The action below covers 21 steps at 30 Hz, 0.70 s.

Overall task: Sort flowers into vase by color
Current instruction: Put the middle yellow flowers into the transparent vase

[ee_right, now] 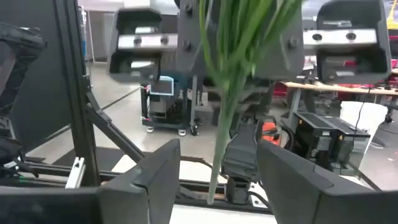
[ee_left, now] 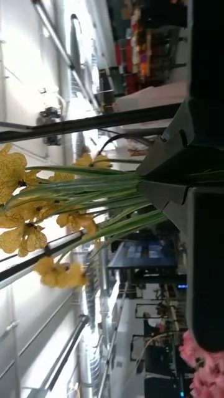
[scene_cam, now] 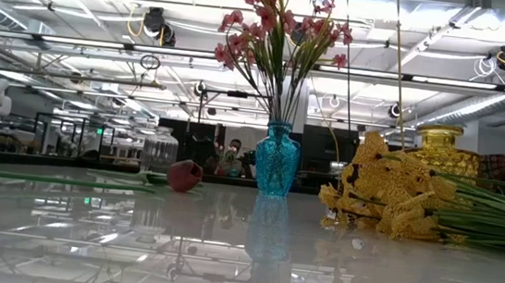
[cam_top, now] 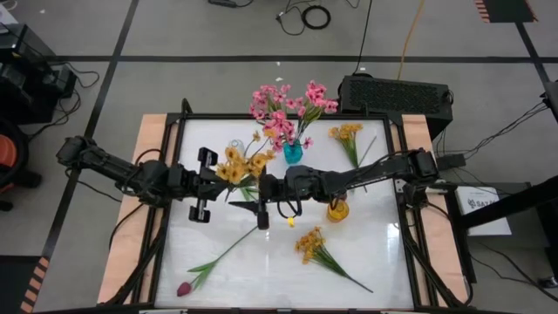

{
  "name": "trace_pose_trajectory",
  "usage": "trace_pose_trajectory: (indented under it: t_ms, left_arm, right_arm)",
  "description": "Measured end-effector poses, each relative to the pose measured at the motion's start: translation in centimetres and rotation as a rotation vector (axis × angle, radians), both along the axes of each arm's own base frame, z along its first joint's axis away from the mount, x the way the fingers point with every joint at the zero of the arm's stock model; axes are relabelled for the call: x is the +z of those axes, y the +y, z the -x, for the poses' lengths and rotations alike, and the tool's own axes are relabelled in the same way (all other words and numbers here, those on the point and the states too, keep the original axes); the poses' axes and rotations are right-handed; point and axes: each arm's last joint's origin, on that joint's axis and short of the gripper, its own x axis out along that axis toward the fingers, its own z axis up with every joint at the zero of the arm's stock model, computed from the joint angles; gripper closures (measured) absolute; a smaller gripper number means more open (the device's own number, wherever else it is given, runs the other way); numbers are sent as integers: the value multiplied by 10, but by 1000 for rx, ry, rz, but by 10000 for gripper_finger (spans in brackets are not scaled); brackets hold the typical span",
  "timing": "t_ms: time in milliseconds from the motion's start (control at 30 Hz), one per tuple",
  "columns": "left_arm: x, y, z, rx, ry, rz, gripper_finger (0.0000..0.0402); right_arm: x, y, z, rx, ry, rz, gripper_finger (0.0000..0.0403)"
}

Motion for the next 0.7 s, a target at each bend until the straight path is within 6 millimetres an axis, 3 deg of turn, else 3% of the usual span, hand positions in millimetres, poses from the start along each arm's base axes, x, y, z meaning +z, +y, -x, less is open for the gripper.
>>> trace_pose_trajectory:
  t_ms: [300,433,600,700]
  left_arm:
    - [-4,-1,-3,-2,38,-12,382]
    - [-4,-1,-3,-2,38,-13,382]
    - [-4,-1,-3,-2,36,-13,382]
    - [-3,-1,-1,-3,32,-11,382]
  right_arm:
    - [1,0,0,-1,-10,9,216]
    - [3,0,0,-2,-33,20,275]
    - [3,0,0,-4,-31,39,381]
    - [2,0,0,-8,-27,34,389]
